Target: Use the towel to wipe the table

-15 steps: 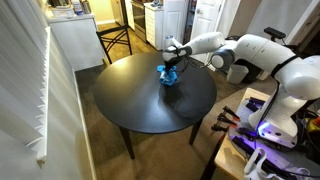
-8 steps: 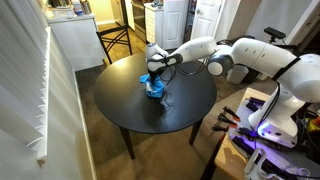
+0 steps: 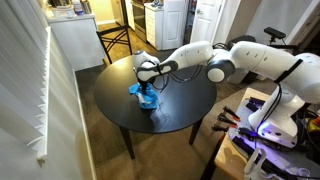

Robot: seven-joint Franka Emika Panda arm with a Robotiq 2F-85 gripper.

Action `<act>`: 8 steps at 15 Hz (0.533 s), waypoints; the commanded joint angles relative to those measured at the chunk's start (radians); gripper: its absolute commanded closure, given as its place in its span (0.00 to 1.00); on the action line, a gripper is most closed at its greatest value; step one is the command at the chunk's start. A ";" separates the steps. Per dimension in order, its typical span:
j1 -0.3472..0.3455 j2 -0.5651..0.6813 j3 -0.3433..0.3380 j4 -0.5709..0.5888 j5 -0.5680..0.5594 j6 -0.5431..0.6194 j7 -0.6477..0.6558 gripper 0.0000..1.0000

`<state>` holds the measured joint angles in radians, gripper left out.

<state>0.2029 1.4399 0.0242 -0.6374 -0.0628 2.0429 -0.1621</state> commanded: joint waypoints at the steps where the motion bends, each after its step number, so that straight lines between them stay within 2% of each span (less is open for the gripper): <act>1: -0.054 -0.002 -0.007 -0.065 0.010 -0.031 -0.005 0.94; 8: -0.201 -0.068 -0.025 -0.143 0.060 -0.109 0.128 0.94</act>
<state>0.0572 1.4186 0.0176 -0.6628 -0.0204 1.9550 -0.0887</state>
